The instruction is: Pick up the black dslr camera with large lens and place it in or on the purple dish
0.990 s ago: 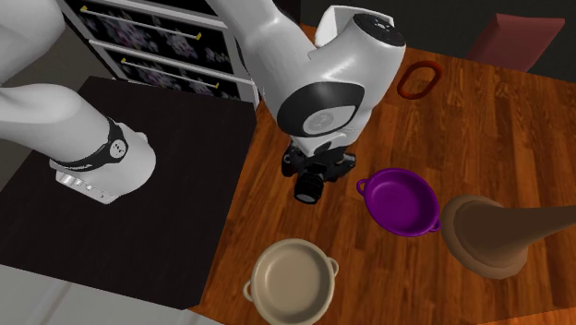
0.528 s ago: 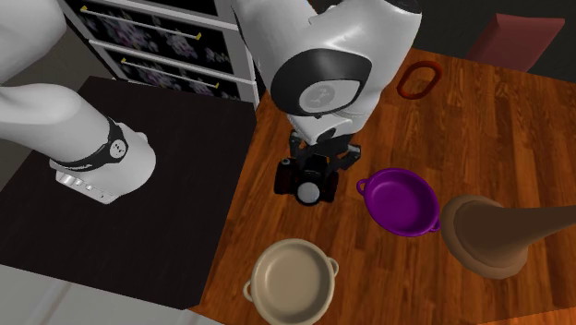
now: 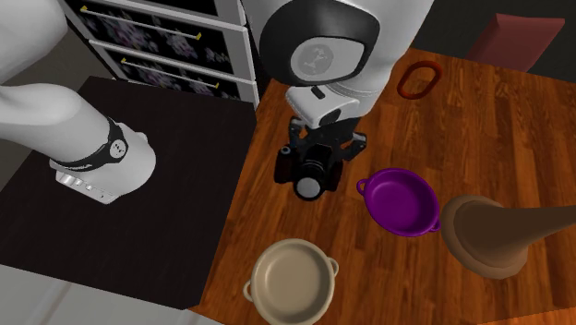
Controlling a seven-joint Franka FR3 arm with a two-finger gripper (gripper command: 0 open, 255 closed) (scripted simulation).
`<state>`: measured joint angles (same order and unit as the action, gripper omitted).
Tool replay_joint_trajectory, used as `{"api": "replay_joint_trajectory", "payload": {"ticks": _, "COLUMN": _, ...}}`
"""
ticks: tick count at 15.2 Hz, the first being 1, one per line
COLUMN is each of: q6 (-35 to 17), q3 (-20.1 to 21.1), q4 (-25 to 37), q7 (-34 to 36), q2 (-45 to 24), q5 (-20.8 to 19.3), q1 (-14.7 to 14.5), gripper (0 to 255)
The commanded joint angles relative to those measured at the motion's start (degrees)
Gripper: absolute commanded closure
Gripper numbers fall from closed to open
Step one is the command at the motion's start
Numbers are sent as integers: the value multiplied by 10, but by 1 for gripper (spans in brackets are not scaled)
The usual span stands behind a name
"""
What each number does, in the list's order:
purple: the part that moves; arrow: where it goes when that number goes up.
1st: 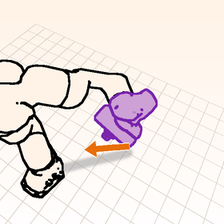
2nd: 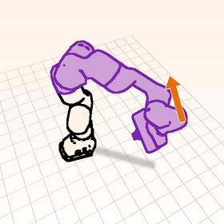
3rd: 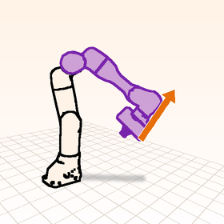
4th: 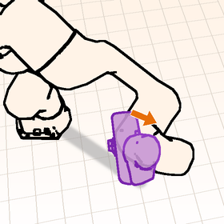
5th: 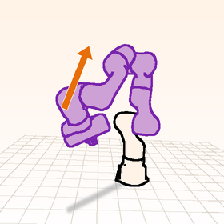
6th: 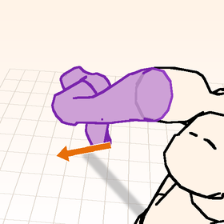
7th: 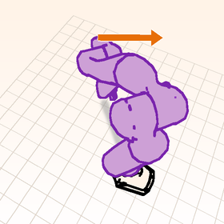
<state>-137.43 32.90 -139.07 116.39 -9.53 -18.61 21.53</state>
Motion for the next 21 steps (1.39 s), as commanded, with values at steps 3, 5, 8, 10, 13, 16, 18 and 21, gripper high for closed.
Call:
{"api": "replay_joint_trajectory", "payload": {"ticks": 3, "q6": 25, "q3": 9, "q4": 4, "q7": -26, "q2": 31, "q5": 32, "q1": 6, "gripper": 255}}
{"api": "replay_joint_trajectory", "payload": {"ticks": 5, "q6": 38, "q3": 13, "q4": 5, "q7": -38, "q2": 47, "q5": 48, "q1": 7, "gripper": 255}}
{"api": "replay_joint_trajectory", "payload": {"ticks": 8, "q6": 56, "q3": 10, "q4": 32, "q7": -42, "q2": 37, "q5": 44, "q1": 8, "gripper": 255}}
{"api": "replay_joint_trajectory", "payload": {"ticks": 10, "q6": 78, "q3": 3, "q4": 83, "q7": -36, "q2": -1, "q5": 21, "q1": 7, "gripper": 255}}
{"api": "replay_joint_trajectory", "payload": {"ticks": 13, "q6": 114, "q3": -9, "q4": 164, "q7": -33, "q2": -57, "q5": -6, "q1": -1, "gripper": 255}}
{"api": "replay_joint_trajectory", "payload": {"ticks": 16, "q6": 152, "q3": -22, "q4": 250, "q7": -35, "q2": -113, "q5": -28, "q1": -14, "gripper": 255}}
{"api": "replay_joint_trajectory", "payload": {"ticks": 18, "q6": 179, "q3": -30, "q4": 311, "q7": -39, "q2": -151, "q5": -40, "q1": -24, "gripper": 255}}
{"api": "replay_joint_trajectory", "payload": {"ticks": 21, "q6": 223, "q3": -43, "q4": 411, "q7": -49, "q2": -209, "q5": -55, "q1": -44, "gripper": 255}}
